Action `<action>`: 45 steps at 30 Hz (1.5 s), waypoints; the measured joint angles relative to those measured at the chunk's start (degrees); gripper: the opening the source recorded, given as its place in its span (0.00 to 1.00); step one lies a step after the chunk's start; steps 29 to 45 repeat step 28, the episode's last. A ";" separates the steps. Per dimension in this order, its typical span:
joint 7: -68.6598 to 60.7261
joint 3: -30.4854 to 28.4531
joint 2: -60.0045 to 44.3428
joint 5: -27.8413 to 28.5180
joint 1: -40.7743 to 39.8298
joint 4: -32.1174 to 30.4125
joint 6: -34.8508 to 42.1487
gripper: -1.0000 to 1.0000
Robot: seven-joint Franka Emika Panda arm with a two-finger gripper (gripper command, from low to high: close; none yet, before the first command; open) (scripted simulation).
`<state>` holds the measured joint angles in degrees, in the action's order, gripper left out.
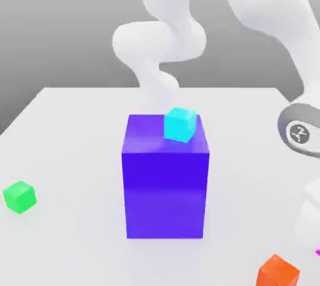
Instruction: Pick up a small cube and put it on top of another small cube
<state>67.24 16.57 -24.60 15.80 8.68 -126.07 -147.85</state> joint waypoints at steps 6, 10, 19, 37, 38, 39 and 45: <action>5.09 -7.93 5.39 -3.65 -7.79 -6.06 -0.94 0.00; 8.76 -13.48 9.42 -6.14 -13.19 -10.65 -1.85 0.00; 18.54 -28.08 19.92 -12.18 -28.37 -22.10 -4.21 0.00; 17.88 -32.20 12.93 -24.89 -41.79 -23.20 -12.47 1.00; 17.88 -32.20 12.93 -24.89 -41.79 -23.20 -12.47 1.00; 17.88 -32.20 12.93 -24.89 -41.79 -23.20 -12.47 1.00; 17.88 -32.20 12.93 -24.89 -41.79 -23.20 -12.47 1.00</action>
